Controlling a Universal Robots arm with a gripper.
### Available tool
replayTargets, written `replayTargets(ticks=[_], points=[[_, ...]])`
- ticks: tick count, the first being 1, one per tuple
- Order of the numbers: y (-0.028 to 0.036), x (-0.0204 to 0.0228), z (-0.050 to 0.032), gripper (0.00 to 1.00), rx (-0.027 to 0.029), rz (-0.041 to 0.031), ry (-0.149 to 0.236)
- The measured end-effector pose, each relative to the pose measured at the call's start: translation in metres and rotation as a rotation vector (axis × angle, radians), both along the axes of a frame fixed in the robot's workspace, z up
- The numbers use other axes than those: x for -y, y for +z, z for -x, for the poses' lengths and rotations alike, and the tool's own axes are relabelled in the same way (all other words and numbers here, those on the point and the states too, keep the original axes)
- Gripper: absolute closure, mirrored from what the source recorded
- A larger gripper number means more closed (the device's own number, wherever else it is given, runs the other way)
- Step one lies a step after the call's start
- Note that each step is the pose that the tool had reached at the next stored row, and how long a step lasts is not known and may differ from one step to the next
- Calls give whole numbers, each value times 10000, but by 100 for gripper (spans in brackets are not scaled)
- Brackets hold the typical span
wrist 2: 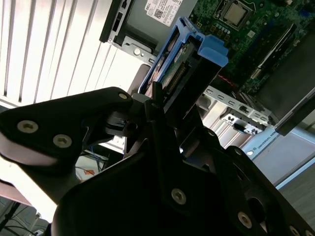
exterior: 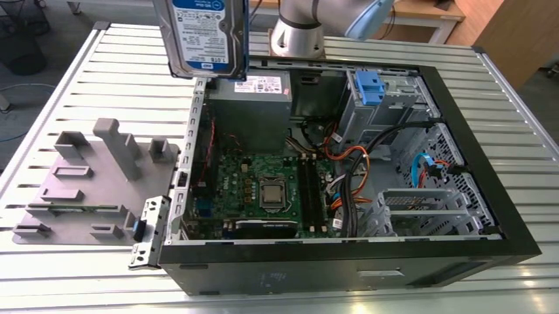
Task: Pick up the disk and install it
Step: 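Pick up the disk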
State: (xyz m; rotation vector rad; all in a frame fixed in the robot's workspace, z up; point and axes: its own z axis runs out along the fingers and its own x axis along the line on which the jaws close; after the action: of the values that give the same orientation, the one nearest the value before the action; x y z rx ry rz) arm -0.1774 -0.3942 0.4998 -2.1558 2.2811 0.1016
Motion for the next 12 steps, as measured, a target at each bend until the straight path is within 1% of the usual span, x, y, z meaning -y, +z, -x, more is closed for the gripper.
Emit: replayTargets(ticks=[12], points=[[-2, 0, -179, 65, 0, 0, 0]])
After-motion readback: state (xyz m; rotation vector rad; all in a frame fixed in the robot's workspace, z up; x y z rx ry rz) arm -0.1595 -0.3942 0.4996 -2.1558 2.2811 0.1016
